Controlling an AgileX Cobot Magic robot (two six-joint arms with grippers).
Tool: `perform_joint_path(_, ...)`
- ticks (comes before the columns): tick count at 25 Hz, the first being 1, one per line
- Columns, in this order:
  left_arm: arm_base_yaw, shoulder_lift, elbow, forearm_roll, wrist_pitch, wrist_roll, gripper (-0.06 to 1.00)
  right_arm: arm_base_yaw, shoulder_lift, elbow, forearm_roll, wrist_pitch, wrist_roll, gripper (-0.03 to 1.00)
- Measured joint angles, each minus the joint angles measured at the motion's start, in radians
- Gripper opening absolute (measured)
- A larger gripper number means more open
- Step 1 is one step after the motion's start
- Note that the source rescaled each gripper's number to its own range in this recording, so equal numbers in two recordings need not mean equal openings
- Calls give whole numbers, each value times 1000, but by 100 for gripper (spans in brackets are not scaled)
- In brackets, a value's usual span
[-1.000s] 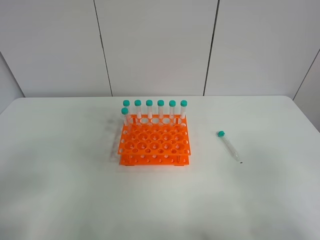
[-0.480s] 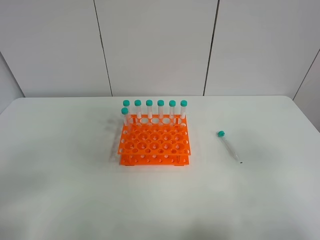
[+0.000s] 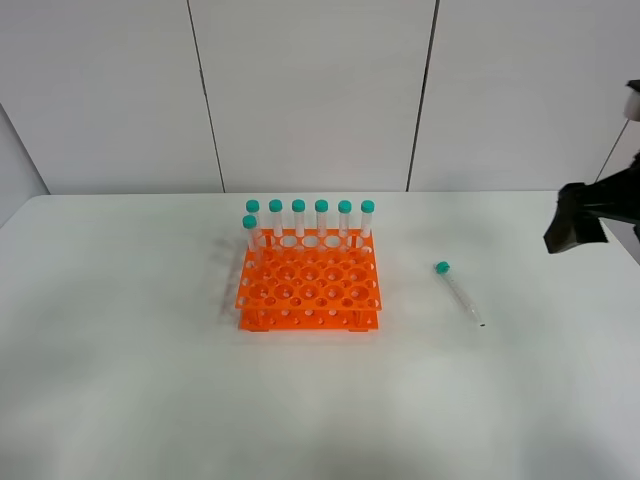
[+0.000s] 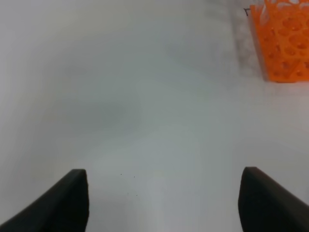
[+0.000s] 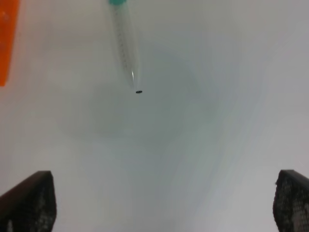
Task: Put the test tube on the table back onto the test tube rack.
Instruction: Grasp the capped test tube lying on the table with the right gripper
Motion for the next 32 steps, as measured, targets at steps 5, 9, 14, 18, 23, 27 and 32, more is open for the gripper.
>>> perform_joint_path(5,0,0,0,0,0,0,100,0,320,-183,0,1,-35,100)
perform_joint_path(9,0,0,0,0,0,0,100,3,527,-327,0,7,-68,100)
perform_joint_path(14,0,0,0,0,0,0,100,59,677,-415,0,-2,-91,100)
perform_joint_path(18,0,0,0,0,0,0,100,78,749,-417,10,-10,-92,100)
perform_joint_path(23,0,0,0,0,0,0,100,78,834,-417,31,-47,-81,100)
perform_joint_path(27,0,0,0,0,0,0,100,78,898,-417,51,-81,-77,100)
perform_joint_path(32,0,0,0,0,0,0,100,100,932,-417,51,-118,-77,100)
